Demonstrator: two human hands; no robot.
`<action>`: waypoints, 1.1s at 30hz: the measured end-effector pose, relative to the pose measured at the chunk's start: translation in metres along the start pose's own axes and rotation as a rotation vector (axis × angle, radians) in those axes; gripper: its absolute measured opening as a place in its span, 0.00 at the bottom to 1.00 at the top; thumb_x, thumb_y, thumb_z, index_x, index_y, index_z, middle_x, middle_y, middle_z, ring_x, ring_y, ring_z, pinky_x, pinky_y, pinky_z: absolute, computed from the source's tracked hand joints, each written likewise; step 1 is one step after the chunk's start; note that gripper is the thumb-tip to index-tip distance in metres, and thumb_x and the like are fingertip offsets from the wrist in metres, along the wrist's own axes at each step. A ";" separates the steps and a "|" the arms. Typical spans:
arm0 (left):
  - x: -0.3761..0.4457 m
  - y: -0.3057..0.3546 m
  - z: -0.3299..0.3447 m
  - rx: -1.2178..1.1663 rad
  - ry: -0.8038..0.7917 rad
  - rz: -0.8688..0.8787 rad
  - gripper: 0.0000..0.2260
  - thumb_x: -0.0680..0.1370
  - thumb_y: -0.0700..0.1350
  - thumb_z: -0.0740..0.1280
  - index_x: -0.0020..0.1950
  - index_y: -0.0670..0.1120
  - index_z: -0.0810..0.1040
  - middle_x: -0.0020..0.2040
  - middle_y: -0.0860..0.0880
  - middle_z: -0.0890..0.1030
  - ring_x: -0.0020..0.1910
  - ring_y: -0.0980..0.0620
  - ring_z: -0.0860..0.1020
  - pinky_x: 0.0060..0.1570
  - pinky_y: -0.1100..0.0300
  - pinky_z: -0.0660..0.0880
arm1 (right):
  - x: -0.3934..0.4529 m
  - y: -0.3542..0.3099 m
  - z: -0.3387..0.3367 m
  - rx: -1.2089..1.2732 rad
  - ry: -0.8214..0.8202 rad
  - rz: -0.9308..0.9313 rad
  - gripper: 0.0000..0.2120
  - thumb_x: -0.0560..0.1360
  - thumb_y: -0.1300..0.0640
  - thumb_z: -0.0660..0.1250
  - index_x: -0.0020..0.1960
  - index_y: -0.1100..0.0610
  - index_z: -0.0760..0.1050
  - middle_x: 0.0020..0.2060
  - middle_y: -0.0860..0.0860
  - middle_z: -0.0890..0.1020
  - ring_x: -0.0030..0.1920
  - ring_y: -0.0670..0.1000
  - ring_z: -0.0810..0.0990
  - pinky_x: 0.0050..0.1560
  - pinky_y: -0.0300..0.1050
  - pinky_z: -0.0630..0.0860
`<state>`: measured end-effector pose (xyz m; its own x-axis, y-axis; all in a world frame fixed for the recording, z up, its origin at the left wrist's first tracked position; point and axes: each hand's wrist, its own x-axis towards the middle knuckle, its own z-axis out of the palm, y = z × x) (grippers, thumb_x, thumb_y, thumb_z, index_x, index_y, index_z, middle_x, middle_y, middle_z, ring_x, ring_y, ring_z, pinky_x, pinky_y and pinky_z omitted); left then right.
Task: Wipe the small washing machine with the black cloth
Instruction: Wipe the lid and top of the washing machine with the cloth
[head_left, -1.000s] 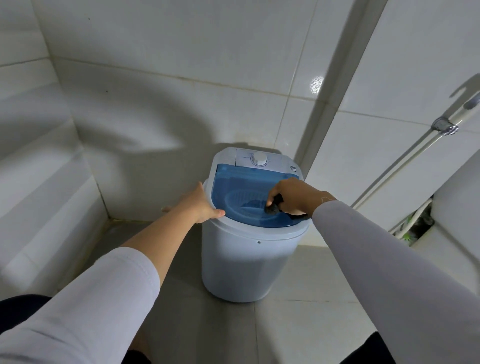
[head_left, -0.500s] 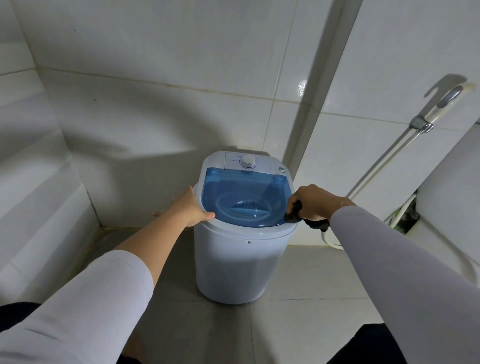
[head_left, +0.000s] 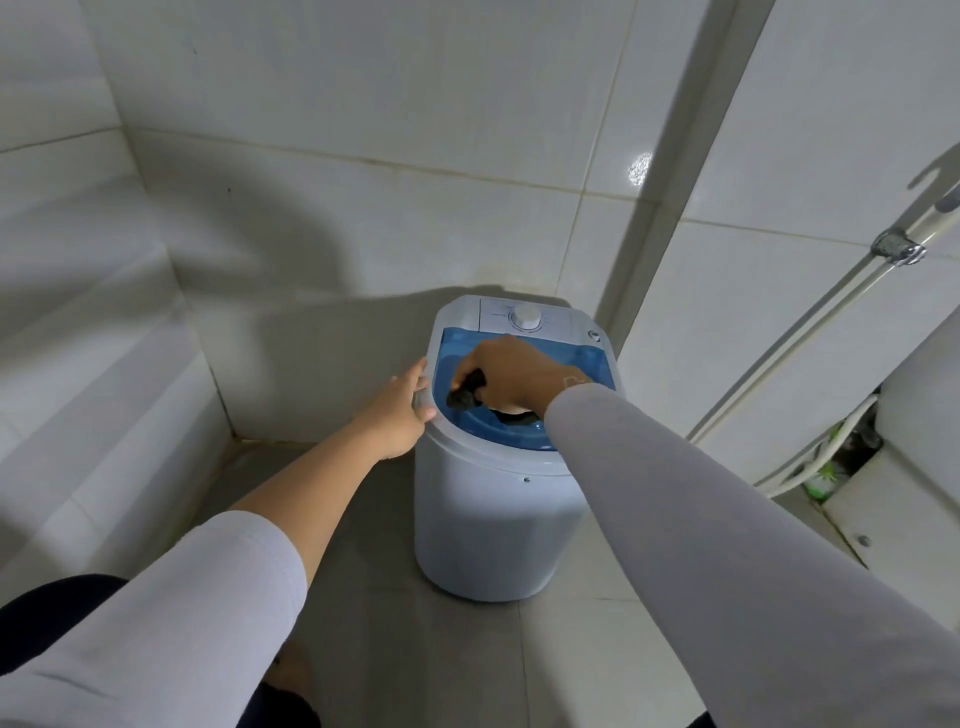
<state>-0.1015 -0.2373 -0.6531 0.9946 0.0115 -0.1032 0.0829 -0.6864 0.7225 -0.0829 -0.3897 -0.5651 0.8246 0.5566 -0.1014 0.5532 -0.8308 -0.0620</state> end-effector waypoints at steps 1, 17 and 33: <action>0.000 -0.002 0.000 0.004 -0.015 -0.002 0.29 0.82 0.42 0.58 0.79 0.52 0.46 0.78 0.54 0.60 0.78 0.47 0.55 0.75 0.46 0.56 | 0.003 -0.005 0.004 -0.017 -0.008 -0.012 0.18 0.76 0.63 0.61 0.61 0.48 0.77 0.59 0.52 0.78 0.58 0.55 0.76 0.60 0.46 0.72; 0.004 -0.006 0.007 -0.002 0.008 -0.042 0.32 0.82 0.49 0.57 0.78 0.55 0.40 0.77 0.57 0.61 0.76 0.47 0.59 0.73 0.38 0.56 | -0.001 -0.006 0.017 -0.047 -0.105 -0.072 0.15 0.74 0.62 0.65 0.58 0.51 0.80 0.58 0.51 0.80 0.59 0.53 0.76 0.57 0.40 0.68; -0.002 0.009 0.012 0.218 -0.001 -0.085 0.40 0.73 0.59 0.67 0.76 0.56 0.46 0.78 0.48 0.60 0.77 0.42 0.57 0.68 0.31 0.59 | -0.048 0.045 0.015 -0.013 -0.129 0.093 0.14 0.73 0.64 0.65 0.55 0.52 0.81 0.56 0.51 0.81 0.57 0.54 0.77 0.57 0.40 0.70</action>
<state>-0.1034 -0.2521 -0.6549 0.9846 0.0752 -0.1577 0.1504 -0.8238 0.5465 -0.0991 -0.4538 -0.5784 0.8506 0.4717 -0.2324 0.4775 -0.8780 -0.0341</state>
